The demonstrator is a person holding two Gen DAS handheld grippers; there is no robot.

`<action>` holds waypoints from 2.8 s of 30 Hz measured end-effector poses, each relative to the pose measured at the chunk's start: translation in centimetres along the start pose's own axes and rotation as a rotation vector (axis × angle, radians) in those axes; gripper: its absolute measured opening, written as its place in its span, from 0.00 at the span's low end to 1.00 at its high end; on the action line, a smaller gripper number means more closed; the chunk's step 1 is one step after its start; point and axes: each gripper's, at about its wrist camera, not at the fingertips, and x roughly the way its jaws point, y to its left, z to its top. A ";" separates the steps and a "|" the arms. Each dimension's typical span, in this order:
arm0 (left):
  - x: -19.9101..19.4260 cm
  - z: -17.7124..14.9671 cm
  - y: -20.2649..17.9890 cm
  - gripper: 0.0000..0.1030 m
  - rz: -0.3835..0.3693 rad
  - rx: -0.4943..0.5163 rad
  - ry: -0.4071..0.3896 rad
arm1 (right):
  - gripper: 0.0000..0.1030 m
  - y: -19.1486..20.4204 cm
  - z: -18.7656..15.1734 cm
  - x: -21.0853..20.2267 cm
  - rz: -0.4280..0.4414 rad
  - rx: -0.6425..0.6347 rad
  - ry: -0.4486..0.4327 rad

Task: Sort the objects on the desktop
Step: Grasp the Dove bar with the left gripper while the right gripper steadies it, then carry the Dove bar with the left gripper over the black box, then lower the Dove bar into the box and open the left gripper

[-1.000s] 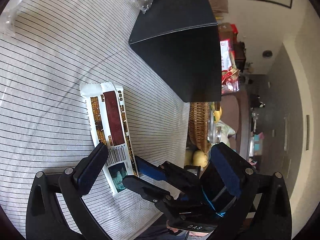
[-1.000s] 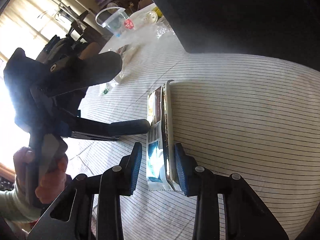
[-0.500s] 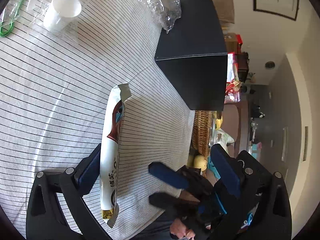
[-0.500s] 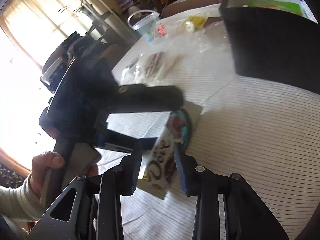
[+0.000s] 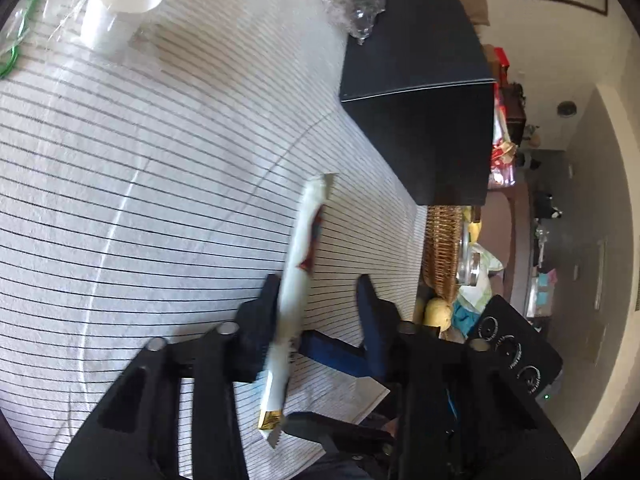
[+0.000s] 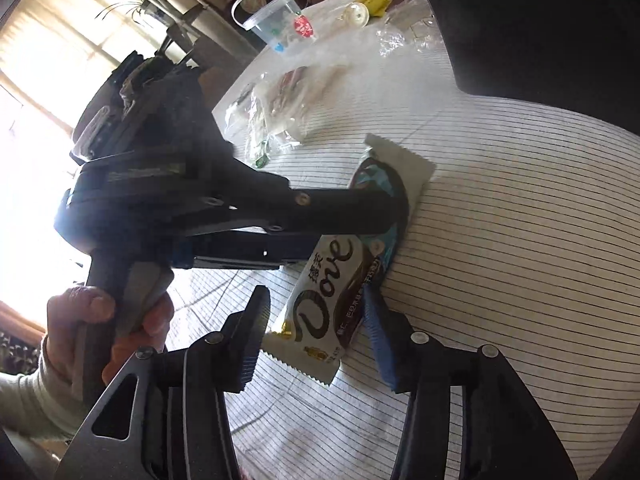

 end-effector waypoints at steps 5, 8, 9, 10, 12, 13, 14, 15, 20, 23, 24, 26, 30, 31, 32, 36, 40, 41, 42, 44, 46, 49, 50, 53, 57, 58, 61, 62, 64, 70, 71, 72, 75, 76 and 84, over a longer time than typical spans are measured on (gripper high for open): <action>0.7 -0.2 -0.2 0.12 -0.017 0.008 0.002 | 0.62 -0.5 -0.4 0.3 0.000 0.007 0.015; 0.9 -0.5 -0.7 0.14 -0.062 0.019 0.008 | 0.69 -1.0 -0.6 -0.1 0.026 0.046 0.009; 1.0 -0.5 -0.8 0.14 -0.087 0.019 0.013 | 0.71 -1.4 -0.6 -0.4 0.044 0.071 0.004; 1.0 -0.5 -0.9 0.14 -0.105 0.017 0.019 | 0.72 -1.9 -0.6 -0.6 0.061 0.097 -0.005; 1.4 -0.6 -0.9 0.13 -0.114 0.007 0.028 | 0.71 -2.8 -0.5 -0.8 0.093 0.145 -0.020; 1.6 -0.6 -0.9 0.12 -0.119 0.000 0.030 | 0.70 -3.3 -0.5 -1.0 0.112 0.170 -0.026; 1.8 -0.6 -0.9 0.12 -0.132 -0.010 0.035 | 0.65 -3.6 -0.6 -1.2 0.120 0.186 -0.029; 2.0 -0.6 -0.9 0.13 -0.143 -0.016 0.037 | 0.59 -3.8 -0.6 -1.3 0.109 0.189 -0.029; 1.9 -0.7 -2.7 0.12 -0.142 0.043 0.028 | 0.57 -2.6 -0.3 -2.5 0.021 0.108 -0.047; 0.9 -0.9 -4.9 0.13 -0.145 0.104 0.011 | 0.57 -1.2 0.4 -3.7 -0.030 0.041 -0.076; 0.3 -0.8 -5.8 0.13 -0.153 0.119 0.005 | 0.57 -0.9 0.7 -4.4 -0.035 0.025 -0.092; -0.8 -0.4 -8.0 0.13 -0.169 0.160 -0.009 | 0.56 -0.3 1.6 -6.2 -0.033 0.001 -0.130; -2.8 2.3 -13.2 0.13 -0.167 0.237 -0.026 | 0.56 0.4 5.3 -10.1 -0.066 -0.049 -0.187; -3.2 3.3 -14.5 0.13 -0.173 0.247 -0.030 | 0.56 0.5 6.6 -11.2 -0.073 -0.063 -0.200; -3.5 4.3 -16.0 0.13 -0.178 0.259 -0.034 | 0.56 0.4 8.0 -12.2 -0.076 -0.072 -0.210; -4.0 9.2 -21.0 0.14 -0.146 0.311 -0.054 | 0.54 -1.1 14.4 -14.8 -0.076 -0.082 -0.241; -2.9 12.8 -23.8 0.15 -0.032 0.345 -0.088 | 0.51 -4.1 19.5 -13.6 -0.062 -0.065 -0.221; -2.4 13.6 -23.9 0.15 0.001 0.354 -0.097 | 0.51 -5.1 20.3 -13.1 -0.051 -0.054 -0.212; -2.0 14.4 -23.6 0.16 0.035 0.364 -0.101 | 0.51 -6.0 21.0 -12.4 -0.043 -0.039 -0.201; -0.6 15.9 -22.8 0.18 0.101 0.365 -0.087 | 0.51 -7.8 22.1 -10.5 -0.035 -0.006 -0.171; 1.2 16.6 -22.0 0.19 0.154 0.357 -0.065 | 0.51 -9.7 22.6 -8.7 -0.020 0.031 -0.135; 2.3 17.1 -21.2 0.21 0.200 0.354 -0.048 | 0.51 -11.6 23.1 -7.0 -0.013 0.074 -0.090; 2.0 17.2 -21.1 0.21 0.184 0.348 -0.052 | 0.51 -11.9 23.2 -6.6 -0.023 0.075 -0.076; -0.2 17.6 -21.1 0.28 0.150 0.358 -0.113 | 0.51 -12.6 23.2 -5.4 -0.045 0.075 -0.026; -1.6 18.0 -21.7 0.28 0.161 0.380 -0.146 | 0.51 -12.8 22.8 -3.4 -0.078 0.080 0.056; -1.6 18.5 -21.9 0.28 0.173 0.379 -0.148 | 0.51 -12.6 22.7 -3.2 -0.087 0.074 0.062; -1.9 18.3 -22.0 0.28 0.206 0.398 -0.147 | 0.51 -12.0 22.5 -2.9 -0.143 0.044 0.083; -2.0 18.2 -22.0 0.28 0.212 0.400 -0.144 | 0.51 -11.8 22.3 -2.8 -0.157 0.036 0.089; -2.0 17.9 -21.8 0.28 0.223 0.400 -0.134 | 0.51 -11.6 22.0 -3.1 -0.168 0.032 0.085; -1.4 16.0 -21.0 0.39 0.235 0.403 -0.111 | 0.58 -11.5 20.9 -6.2 -0.247 0.012 0.026; -1.4 15.7 -21.0 0.40 0.228 0.401 -0.111 | 0.58 -11.8 20.7 -6.8 -0.257 0.016 0.016; -1.3 15.4 -21.0 0.41 0.224 0.397 -0.107 | 0.58 -12.1 20.5 -7.5 -0.263 0.022 0.006; -0.9 14.5 -21.2 0.41 0.229 0.405 -0.097 | 0.58 -12.5 19.6 -9.2 -0.298 0.027 -0.022; -0.8 14.1 -21.4 0.42 0.241 0.416 -0.098 | 0.58 -12.5 19.2 -9.7 -0.308 0.027 -0.030; -0.3 10.7 -22.7 0.46 0.387 0.504 -0.137 | 0.59 -11.5 17.9 -11.5 -0.355 0.026 -0.060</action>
